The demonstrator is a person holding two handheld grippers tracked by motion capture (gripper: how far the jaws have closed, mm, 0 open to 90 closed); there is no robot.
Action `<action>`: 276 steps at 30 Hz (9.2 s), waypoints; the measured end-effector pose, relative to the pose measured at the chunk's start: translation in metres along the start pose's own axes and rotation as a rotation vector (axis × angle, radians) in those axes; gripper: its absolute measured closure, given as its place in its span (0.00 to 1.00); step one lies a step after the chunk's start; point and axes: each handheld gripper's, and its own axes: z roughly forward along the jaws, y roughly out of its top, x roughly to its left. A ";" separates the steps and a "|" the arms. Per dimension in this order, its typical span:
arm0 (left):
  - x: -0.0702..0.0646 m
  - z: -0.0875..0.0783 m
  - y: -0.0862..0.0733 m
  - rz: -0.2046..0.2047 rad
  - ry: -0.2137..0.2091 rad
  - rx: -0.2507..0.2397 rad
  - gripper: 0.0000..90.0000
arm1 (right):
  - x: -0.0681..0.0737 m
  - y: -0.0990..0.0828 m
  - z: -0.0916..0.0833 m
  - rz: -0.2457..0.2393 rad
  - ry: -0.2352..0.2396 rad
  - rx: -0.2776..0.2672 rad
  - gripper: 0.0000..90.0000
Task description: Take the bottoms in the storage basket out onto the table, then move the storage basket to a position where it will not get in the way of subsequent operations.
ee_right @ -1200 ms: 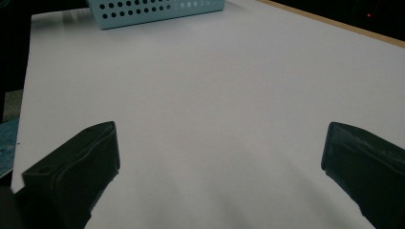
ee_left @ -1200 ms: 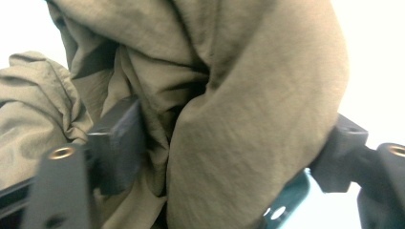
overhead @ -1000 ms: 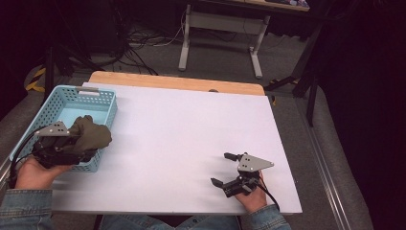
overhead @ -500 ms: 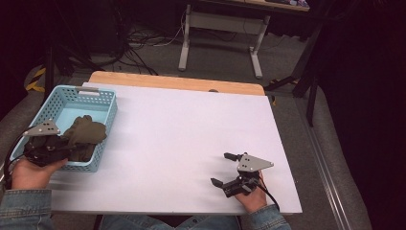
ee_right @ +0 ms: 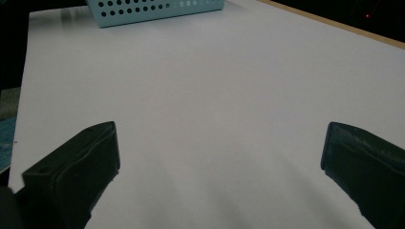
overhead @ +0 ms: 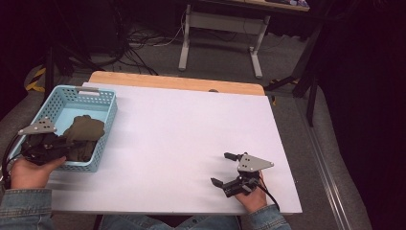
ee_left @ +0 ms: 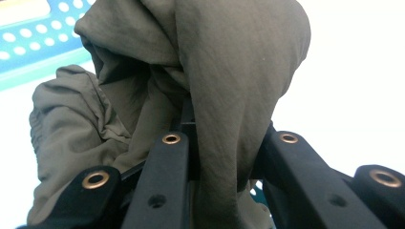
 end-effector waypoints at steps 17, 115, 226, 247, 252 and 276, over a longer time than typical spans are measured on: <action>0.008 -0.013 0.018 -0.066 0.086 -0.068 0.86 | 0.000 0.000 0.001 -0.002 0.009 0.000 0.00; -0.090 0.065 0.178 0.177 -0.316 -0.341 0.86 | -0.002 -0.003 0.003 0.021 -0.029 0.025 0.00; -0.120 0.123 0.056 0.178 -0.323 -0.010 0.19 | -0.048 0.086 0.076 0.078 -0.039 0.198 0.01; -0.104 0.112 0.051 0.151 -0.277 -0.031 0.19 | -0.108 0.091 0.127 0.187 -0.074 0.301 0.01; -0.102 0.110 0.049 0.151 -0.270 -0.035 0.19 | -0.115 0.090 0.139 0.250 -0.010 0.323 0.12; -0.109 0.115 0.046 0.147 -0.287 -0.013 0.20 | -0.156 0.139 0.070 0.277 -0.561 0.149 0.27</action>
